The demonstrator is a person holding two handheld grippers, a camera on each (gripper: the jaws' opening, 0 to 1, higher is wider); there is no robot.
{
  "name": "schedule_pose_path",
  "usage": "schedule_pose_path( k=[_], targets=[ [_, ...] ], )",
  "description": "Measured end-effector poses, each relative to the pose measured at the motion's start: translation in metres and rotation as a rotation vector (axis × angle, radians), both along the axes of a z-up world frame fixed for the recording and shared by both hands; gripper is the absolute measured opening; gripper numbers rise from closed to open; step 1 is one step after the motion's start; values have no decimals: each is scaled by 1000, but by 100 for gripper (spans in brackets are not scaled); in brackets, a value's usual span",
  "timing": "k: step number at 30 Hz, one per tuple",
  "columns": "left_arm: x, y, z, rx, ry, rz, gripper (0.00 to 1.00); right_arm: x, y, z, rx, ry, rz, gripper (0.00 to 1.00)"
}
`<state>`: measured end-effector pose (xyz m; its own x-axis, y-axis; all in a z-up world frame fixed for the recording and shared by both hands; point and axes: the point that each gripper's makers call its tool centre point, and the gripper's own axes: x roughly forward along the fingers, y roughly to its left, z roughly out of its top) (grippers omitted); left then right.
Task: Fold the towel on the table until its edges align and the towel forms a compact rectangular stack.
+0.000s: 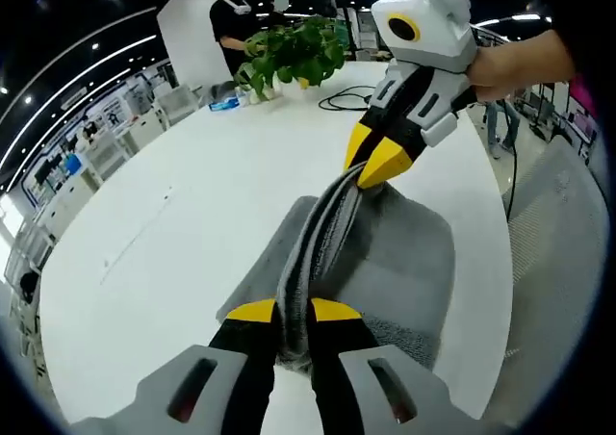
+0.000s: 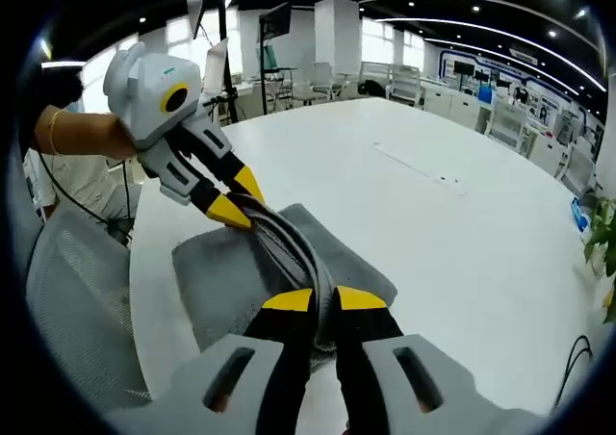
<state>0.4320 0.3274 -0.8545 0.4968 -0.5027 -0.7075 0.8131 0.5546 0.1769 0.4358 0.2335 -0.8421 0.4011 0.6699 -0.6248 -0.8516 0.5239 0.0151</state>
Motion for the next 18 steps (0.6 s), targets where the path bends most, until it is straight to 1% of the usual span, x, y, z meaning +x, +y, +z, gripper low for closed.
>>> schedule_pose_path(
  k=[3,7,9,10,12,13,14,16,17,18],
  targets=[
    [5,2,-9,-15,23,24,13,6,1,-9,-5,17,-4,5],
    [12,3,-14,-28,22,37,15,11,-1,-20,-1,36,-31,5],
    [16,5,-17,-44,28,68,18,14,-3,-23,13,47,-60,6],
    [18,6,-17,-68,34,88,19,17,-4,-24,24,51,-79,7],
    [19,6,-18,-114,54,117,20,19,-3,-25,36,59,-87,7],
    [21,5,-15,-154,49,131,21,20,-3,-26,39,61,-90,8],
    [21,6,-15,-171,56,144,22,20,-3,-26,41,62,-91,8],
    [19,8,-13,-218,82,165,29,21,-1,-25,69,76,-100,10],
    [17,6,-12,-267,114,186,35,21,0,-23,104,89,-112,12],
    [17,7,-11,-293,130,207,40,20,1,-21,128,97,-118,15]
  ],
)
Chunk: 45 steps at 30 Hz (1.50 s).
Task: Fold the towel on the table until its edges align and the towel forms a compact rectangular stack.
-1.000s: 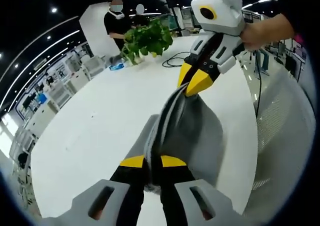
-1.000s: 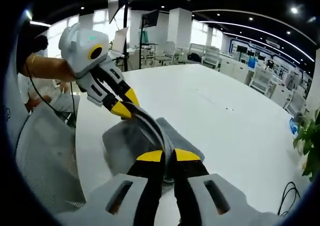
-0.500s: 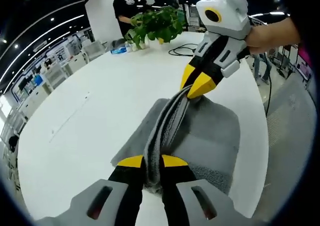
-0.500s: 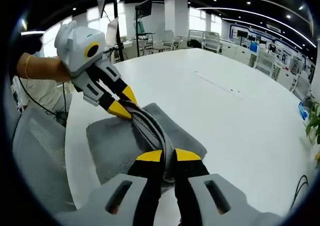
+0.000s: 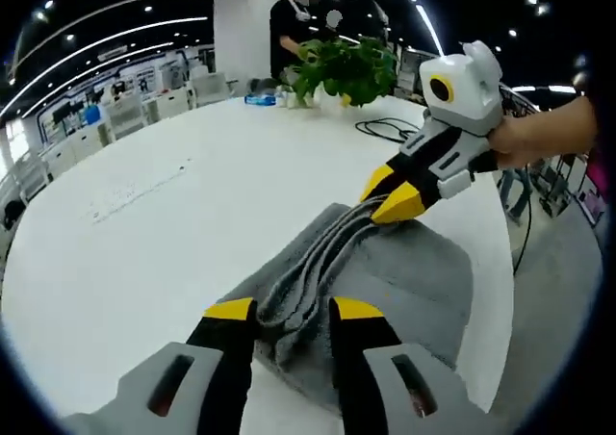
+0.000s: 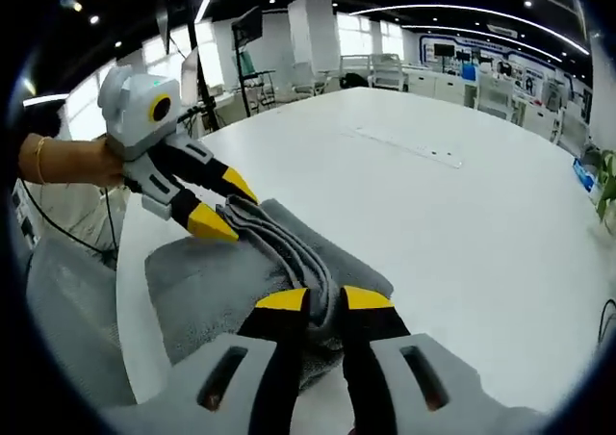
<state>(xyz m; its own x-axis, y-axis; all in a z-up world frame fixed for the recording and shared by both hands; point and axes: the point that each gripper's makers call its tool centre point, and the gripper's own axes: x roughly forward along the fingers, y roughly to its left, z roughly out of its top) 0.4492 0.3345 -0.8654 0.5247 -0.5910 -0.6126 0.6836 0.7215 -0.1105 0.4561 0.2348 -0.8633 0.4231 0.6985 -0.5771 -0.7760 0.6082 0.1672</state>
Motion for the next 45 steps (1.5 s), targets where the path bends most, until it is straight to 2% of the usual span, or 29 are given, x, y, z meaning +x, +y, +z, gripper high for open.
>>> schedule_pose_path(
  k=[2,6,10,12,14,18,21,24,27,32,35,38,41,45],
  targets=[
    [2,6,-1,13,-12,15,45,0,-3,-2,7,14,-20,21],
    [5,18,-4,30,-12,61,45,-3,-7,-6,1,21,-31,26],
    [8,26,-9,-11,31,132,42,0,-13,-8,21,31,-70,21],
    [7,29,-14,-28,70,163,36,3,-16,-9,27,38,-97,21],
    [8,30,-17,-40,75,168,32,7,-20,-9,46,37,-131,19],
    [2,25,-25,-34,120,162,23,9,-19,-11,84,55,-169,14],
    [5,21,-29,-18,116,167,21,10,-21,-24,64,80,-187,13],
    [7,21,-35,-29,145,189,18,11,-18,-30,58,89,-190,11],
    [12,20,-40,-99,202,257,15,15,-16,-36,38,98,-185,8],
    [25,20,-40,-106,178,258,14,29,-17,-42,81,123,-213,7],
    [37,20,-40,-130,178,265,13,40,-17,-42,70,96,-219,7],
    [51,18,-40,-110,160,253,13,53,-17,-42,69,81,-238,7],
    [66,18,-41,-96,98,244,13,66,-18,-43,94,83,-272,7],
    [77,18,-41,-85,81,254,12,79,-18,-43,117,68,-306,7]
  ],
)
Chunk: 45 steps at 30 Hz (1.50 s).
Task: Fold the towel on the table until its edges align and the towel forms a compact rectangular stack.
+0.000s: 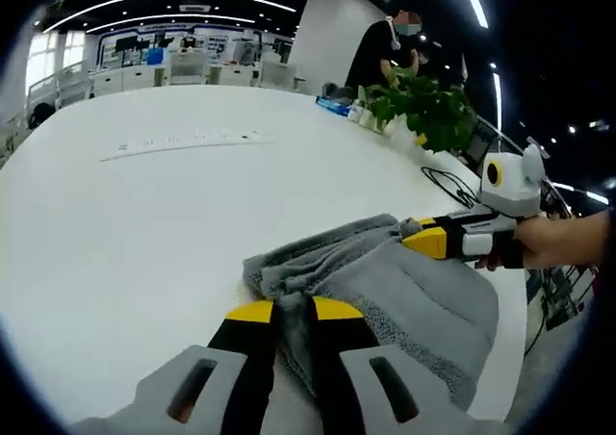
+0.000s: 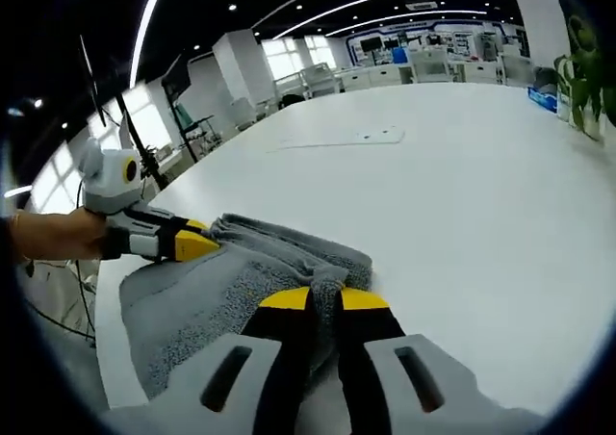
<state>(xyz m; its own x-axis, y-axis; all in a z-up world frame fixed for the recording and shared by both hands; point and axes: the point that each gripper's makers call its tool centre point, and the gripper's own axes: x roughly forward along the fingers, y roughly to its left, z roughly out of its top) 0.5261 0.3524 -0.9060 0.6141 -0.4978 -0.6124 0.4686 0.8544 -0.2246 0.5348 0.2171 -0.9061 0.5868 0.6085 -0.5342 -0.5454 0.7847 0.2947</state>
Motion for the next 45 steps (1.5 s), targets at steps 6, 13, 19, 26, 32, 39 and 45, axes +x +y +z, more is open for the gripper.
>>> schedule_pose_path(
  k=[6,13,19,26,32,39,45],
  targets=[
    [0,0,1,12,-18,0,12,-1,0,2,30,34,-46,7],
    [1,4,5,-34,82,59,16,-2,-3,16,79,51,-101,11],
    [13,27,34,-93,-29,184,29,0,-18,34,49,-21,-115,24],
    [-13,17,57,-24,-92,80,36,-5,-26,57,126,-62,-127,37],
    [-44,4,70,-82,-109,62,49,-34,-27,71,121,-64,-63,49],
    [-89,1,88,-75,-152,-8,69,-71,-24,87,69,-107,29,62],
    [-126,10,95,-46,-171,-36,76,-110,-28,93,63,-126,71,74]
  ],
)
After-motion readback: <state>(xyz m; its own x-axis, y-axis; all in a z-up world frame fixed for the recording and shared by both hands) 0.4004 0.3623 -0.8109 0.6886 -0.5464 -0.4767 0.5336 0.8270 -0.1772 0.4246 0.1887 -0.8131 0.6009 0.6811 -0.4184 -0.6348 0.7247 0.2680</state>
